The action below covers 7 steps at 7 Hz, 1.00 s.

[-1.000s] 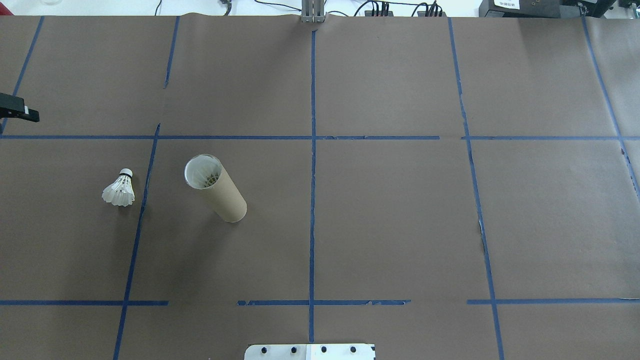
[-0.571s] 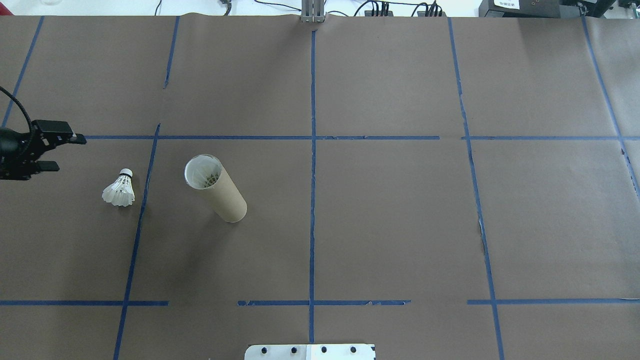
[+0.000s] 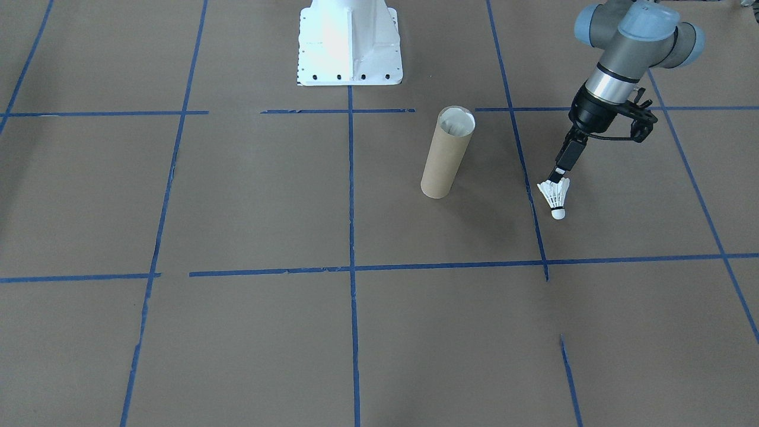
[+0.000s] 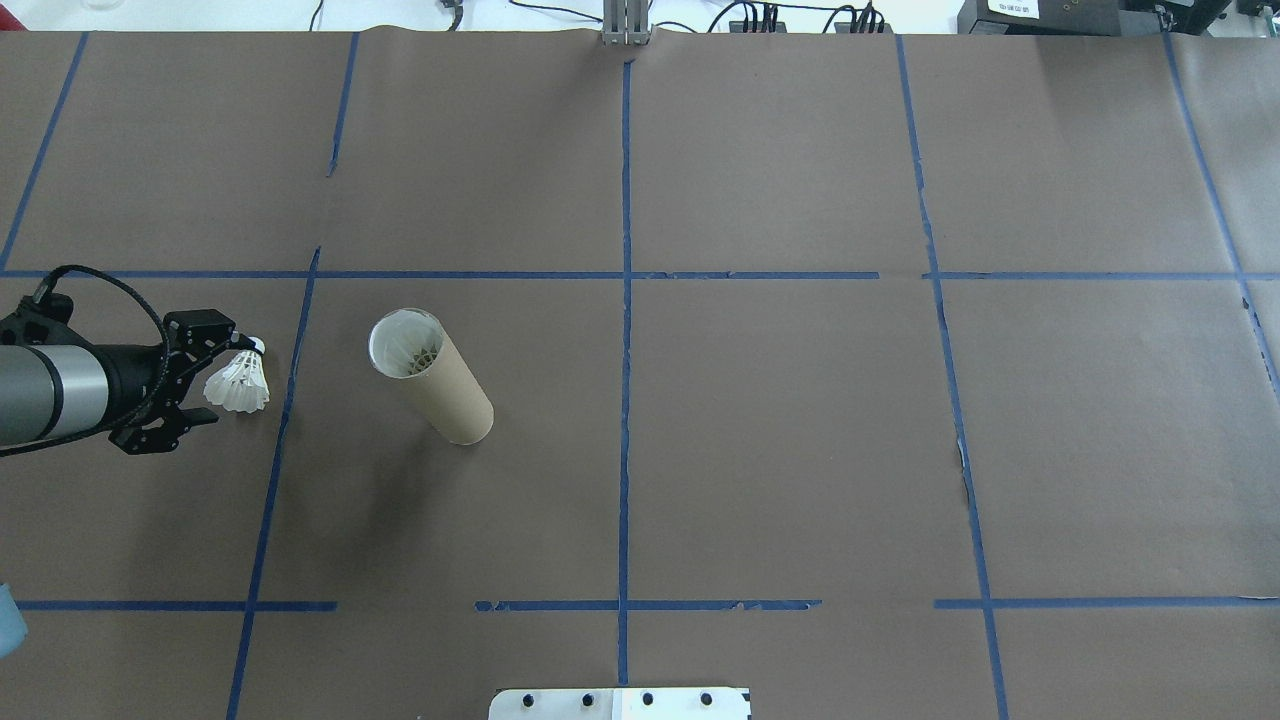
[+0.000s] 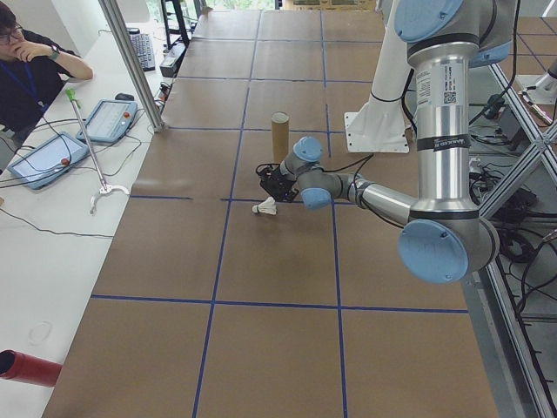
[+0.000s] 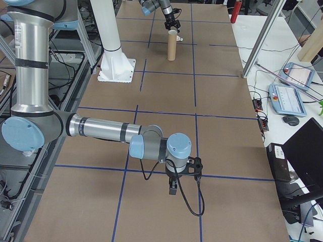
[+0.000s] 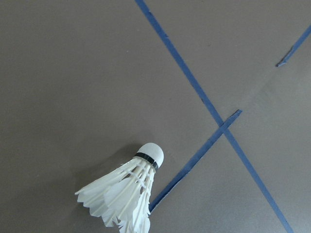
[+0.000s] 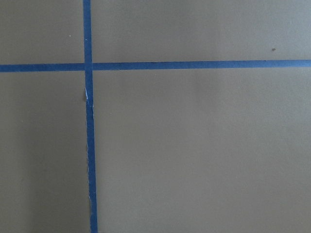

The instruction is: Collect badminton balls into bucket

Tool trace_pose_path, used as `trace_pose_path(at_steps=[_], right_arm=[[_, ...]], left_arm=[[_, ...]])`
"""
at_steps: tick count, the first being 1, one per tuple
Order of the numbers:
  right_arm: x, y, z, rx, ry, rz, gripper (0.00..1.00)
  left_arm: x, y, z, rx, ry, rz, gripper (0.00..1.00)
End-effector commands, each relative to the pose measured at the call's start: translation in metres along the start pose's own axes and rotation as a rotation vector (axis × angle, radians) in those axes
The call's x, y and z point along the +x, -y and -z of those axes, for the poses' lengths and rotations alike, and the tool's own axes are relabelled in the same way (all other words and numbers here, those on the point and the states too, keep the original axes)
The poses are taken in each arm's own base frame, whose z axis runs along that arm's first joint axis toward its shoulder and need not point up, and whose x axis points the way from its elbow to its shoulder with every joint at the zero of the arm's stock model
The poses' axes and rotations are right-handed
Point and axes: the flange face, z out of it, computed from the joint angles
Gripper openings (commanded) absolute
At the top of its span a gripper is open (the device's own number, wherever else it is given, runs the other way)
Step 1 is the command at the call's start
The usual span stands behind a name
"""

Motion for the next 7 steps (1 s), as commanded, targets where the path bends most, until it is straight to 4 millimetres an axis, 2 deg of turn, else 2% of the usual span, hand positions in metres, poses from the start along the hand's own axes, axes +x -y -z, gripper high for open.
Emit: trace_pose_path(at_steps=[1, 4, 5, 7], right_arm=[[0.0, 0.0, 0.0, 0.0, 0.0, 0.0, 1.0], [0.0, 0.0, 0.0, 0.0, 0.0, 0.0, 1.0], [0.0, 0.0, 0.0, 0.0, 0.0, 0.0, 1.0], [0.0, 0.0, 0.0, 0.0, 0.0, 0.0, 1.0]], left_arm=[[-0.006, -0.013, -0.013, 0.064, 0.065, 0.13, 0.98], [0.001, -0.005, -0.014, 0.123, 0.012, 0.25, 0.98], [-0.001, -0.005, -0.017, 0.127, 0.014, 0.288, 0.97], [0.008, -0.006, -0.03, 0.152, -0.017, 0.328, 0.95]])
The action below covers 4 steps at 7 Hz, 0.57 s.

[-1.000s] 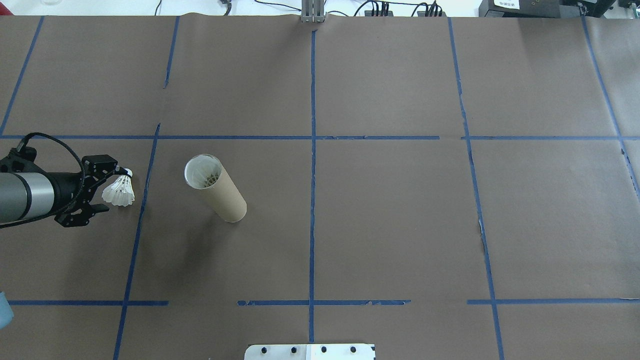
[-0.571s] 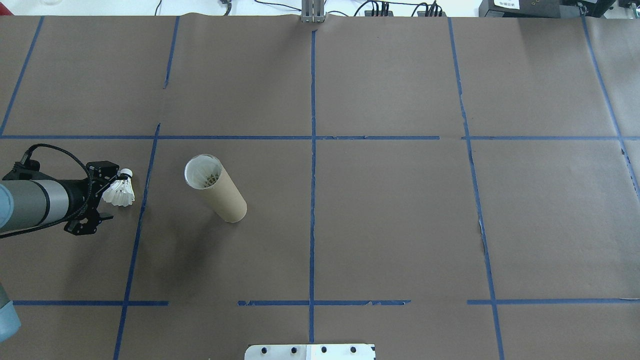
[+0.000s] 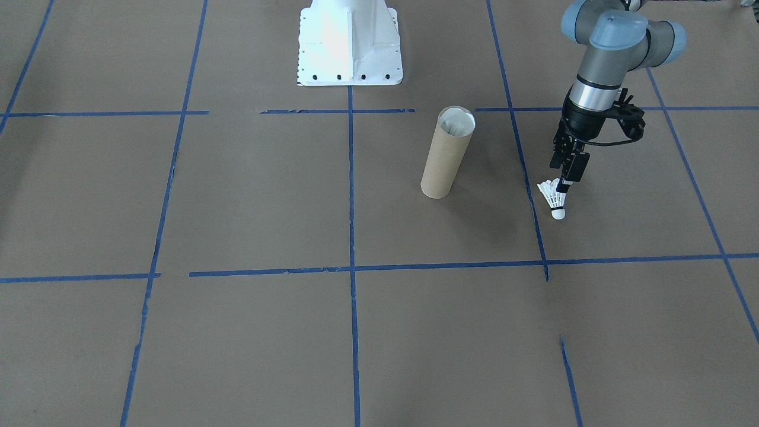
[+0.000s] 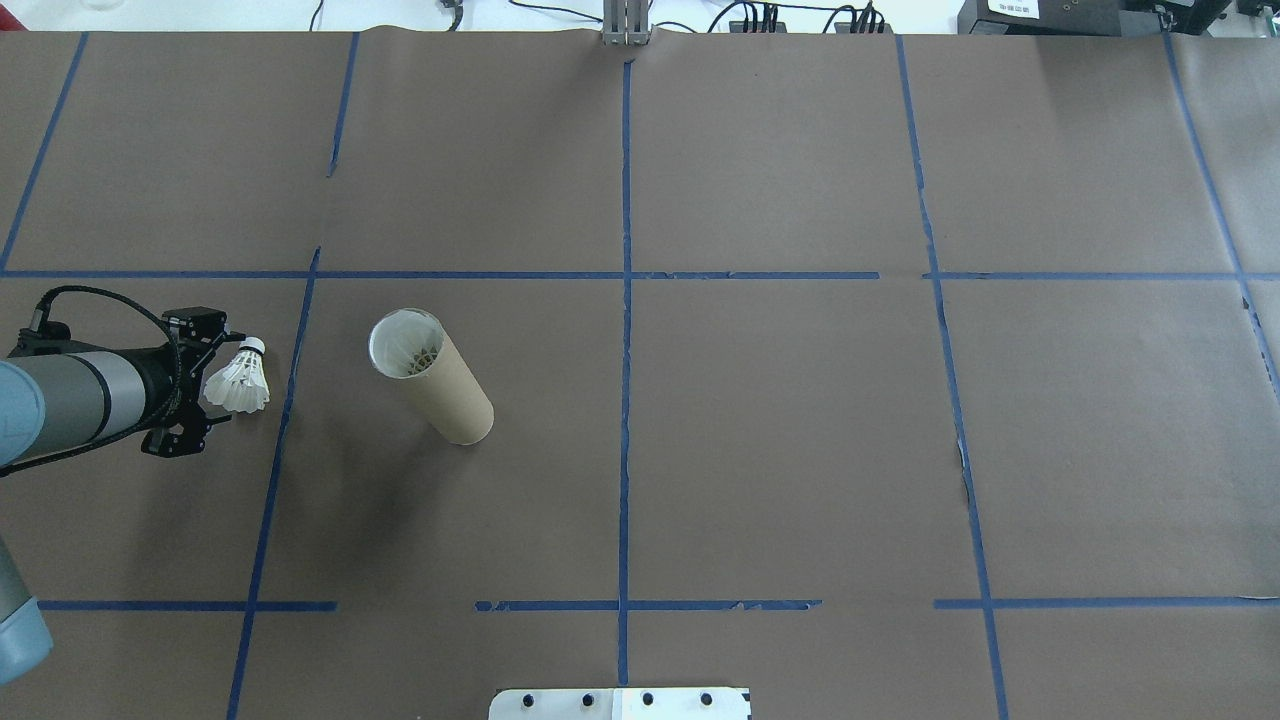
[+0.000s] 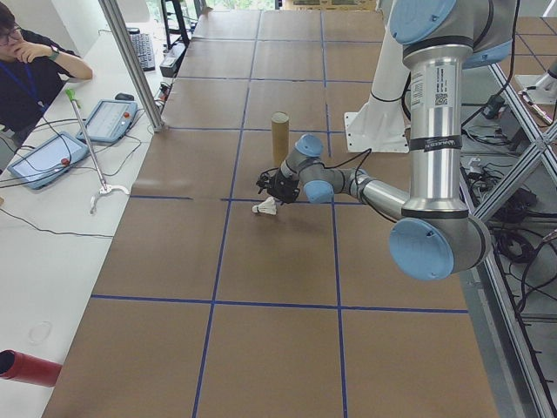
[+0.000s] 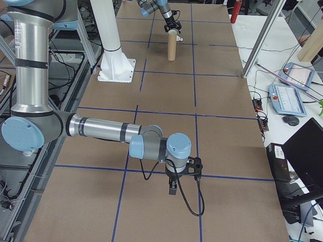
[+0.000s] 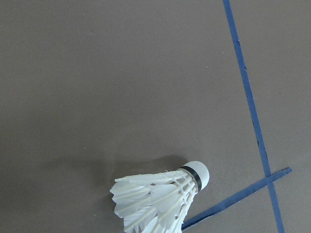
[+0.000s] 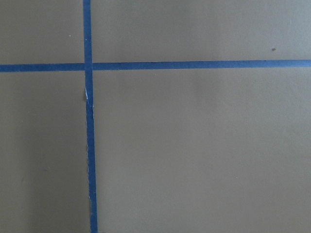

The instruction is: Collect badminton balls into bucket

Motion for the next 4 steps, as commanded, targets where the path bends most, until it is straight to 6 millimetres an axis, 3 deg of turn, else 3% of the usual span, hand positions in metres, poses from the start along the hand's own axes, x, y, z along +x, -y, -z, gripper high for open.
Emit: trace_pose_path(at_steps=[1, 2, 3, 4], right_arm=[[0.0, 0.0, 0.0, 0.0, 0.0, 0.0, 1.0], [0.0, 0.0, 0.0, 0.0, 0.0, 0.0, 1.0], [0.0004, -0.0008, -0.0005, -0.001, 0.0, -0.001, 1.0], [0.0, 0.0, 0.0, 0.0, 0.0, 0.0, 1.0]], left_arm=[[0.0042, -0.0044, -0.0098, 0.009, -0.012, 0.036, 0.88], [0.0053, -0.0054, -0.0109, 0.011, -0.014, 0.044, 0.68], [0.0049, -0.0044, -0.0131, 0.014, -0.014, 0.062, 0.56], [0.005, -0.0031, -0.0131, 0.017, -0.015, 0.069, 0.52]])
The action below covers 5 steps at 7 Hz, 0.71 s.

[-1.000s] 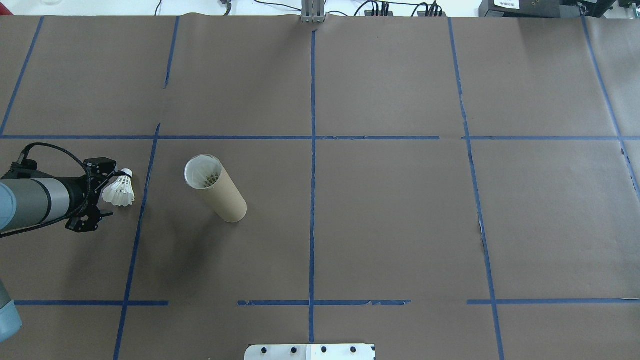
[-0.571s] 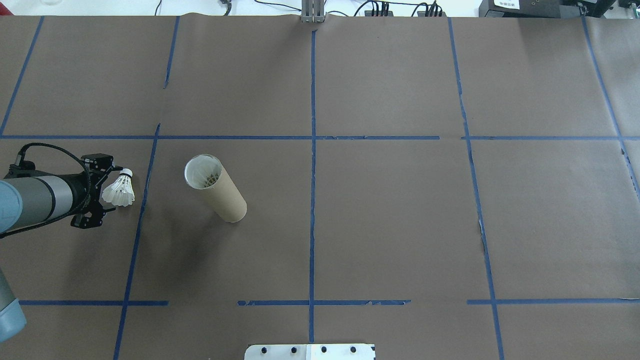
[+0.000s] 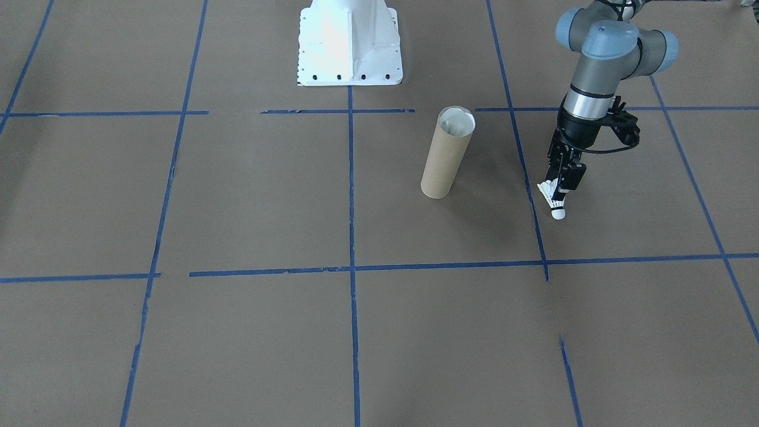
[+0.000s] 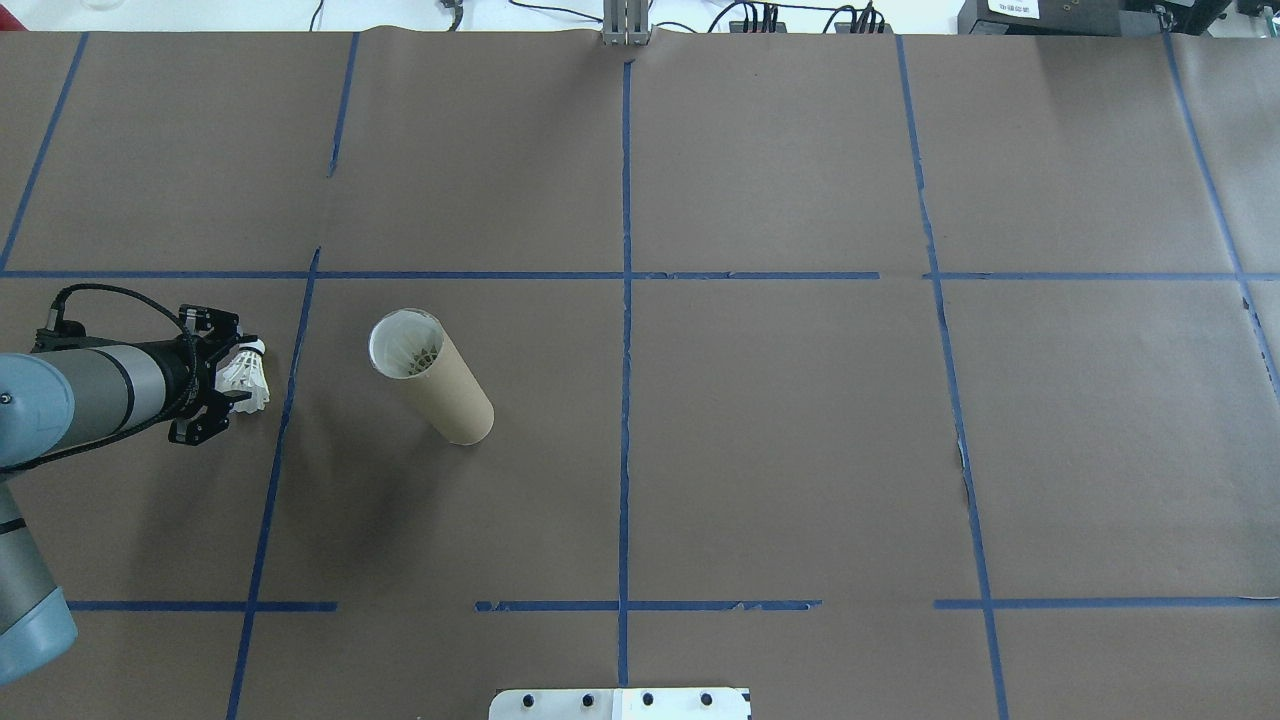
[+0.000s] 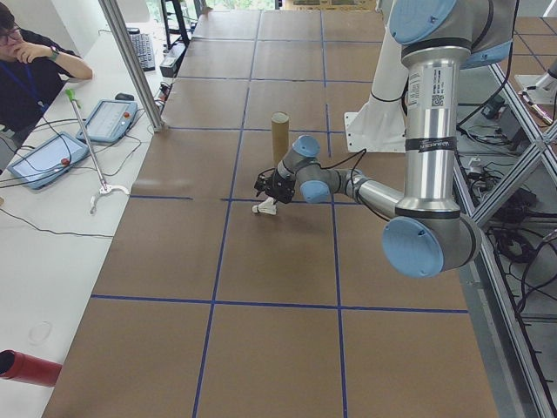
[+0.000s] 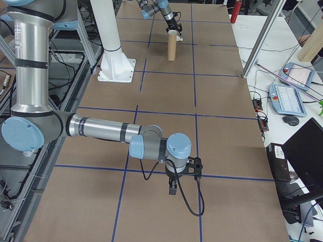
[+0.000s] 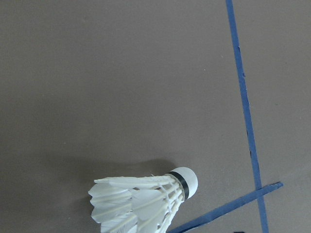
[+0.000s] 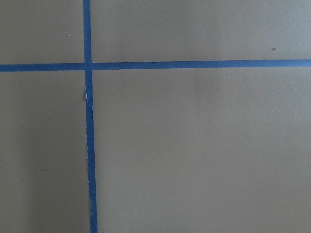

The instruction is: Collect badminton balls into bucket

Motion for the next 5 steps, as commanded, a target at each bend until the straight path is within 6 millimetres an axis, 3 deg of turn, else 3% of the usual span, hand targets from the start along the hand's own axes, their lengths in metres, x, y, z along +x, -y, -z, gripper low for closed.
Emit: trace_pose_path(at_steps=[1, 5], right_arm=[[-0.0001, 0.0003, 0.0002, 0.0, 0.0, 0.0, 1.0], [-0.0001, 0.0003, 0.0002, 0.0, 0.0, 0.0, 1.0]], left_arm=[[0.0012, 0.0031, -0.001, 0.012, -0.01, 0.014, 0.44], [0.003, 0.0077, 0.0049, 0.013, -0.017, 0.012, 0.17]])
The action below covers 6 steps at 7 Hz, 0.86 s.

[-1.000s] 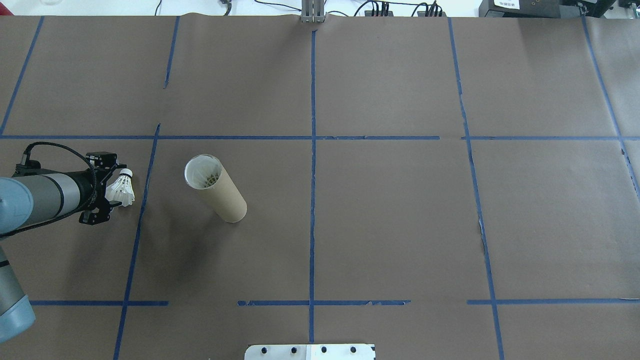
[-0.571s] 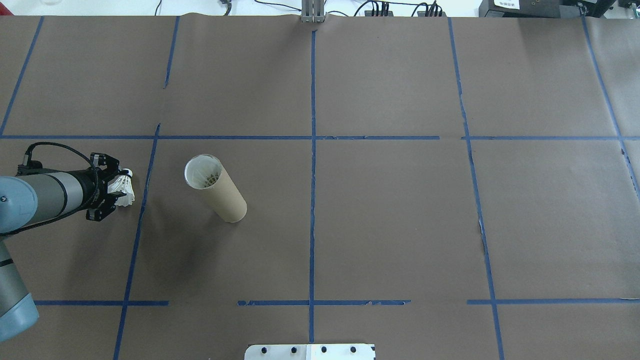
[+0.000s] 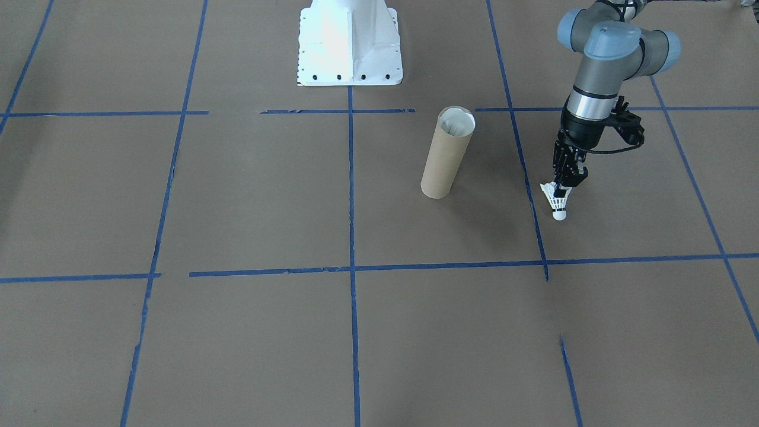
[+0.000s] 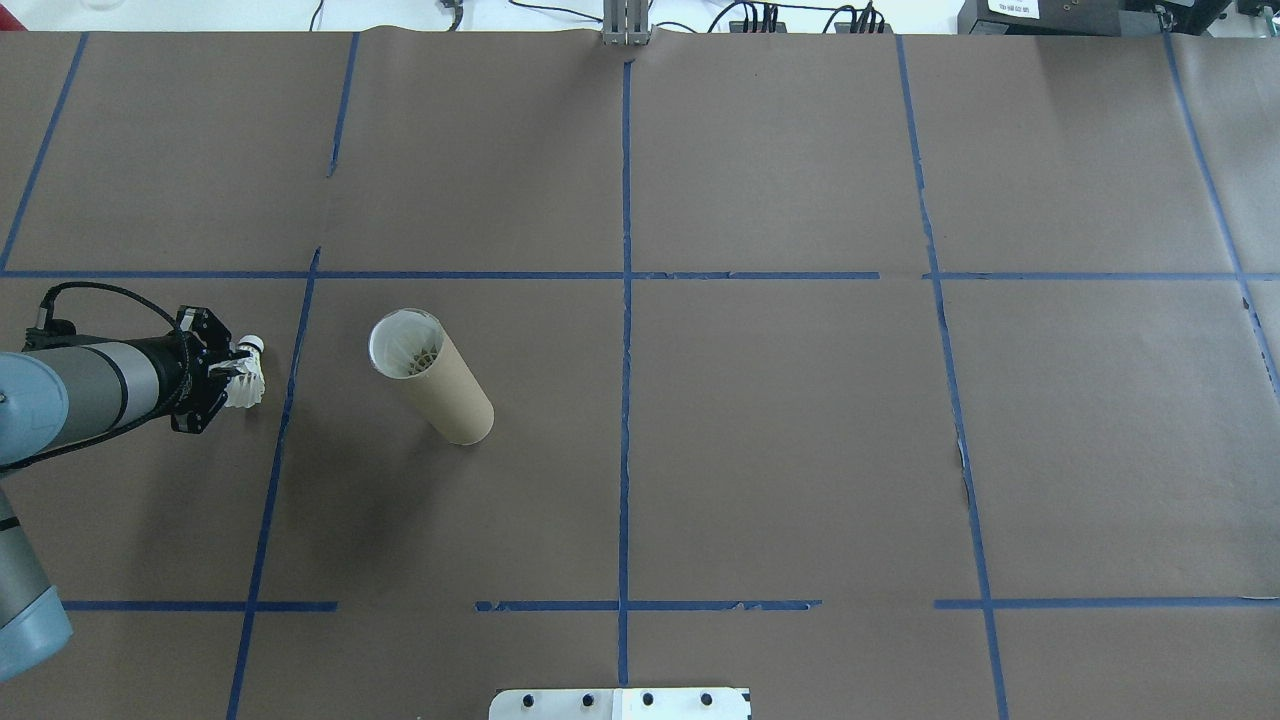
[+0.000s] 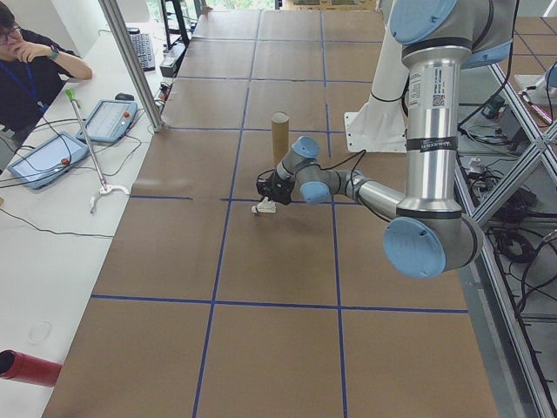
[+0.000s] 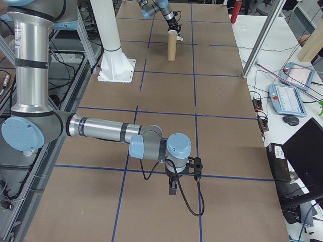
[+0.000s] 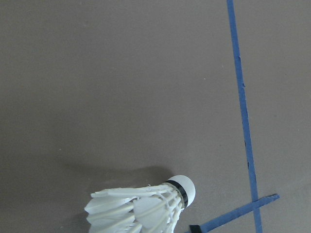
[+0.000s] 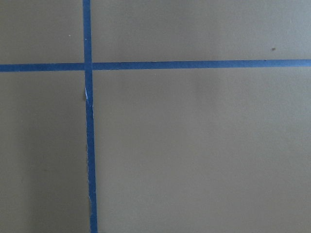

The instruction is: Collect badminton balls into bucket

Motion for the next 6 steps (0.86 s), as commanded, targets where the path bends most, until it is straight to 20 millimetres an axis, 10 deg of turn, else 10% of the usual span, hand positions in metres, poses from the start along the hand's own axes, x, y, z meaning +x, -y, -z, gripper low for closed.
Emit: trace_pose_path(at_steps=[1, 6], right_arm=[[0.0, -0.001, 0.0, -0.001, 0.0, -0.001, 1.0], [0.0, 0.0, 0.0, 0.0, 0.002, 0.0, 1.0]], left_arm=[[0.003, 0.001, 0.005, -0.003, -0.006, -0.007, 0.1], [0.03, -0.006, 0.041, -0.027, 0.029, -0.216, 0.03]])
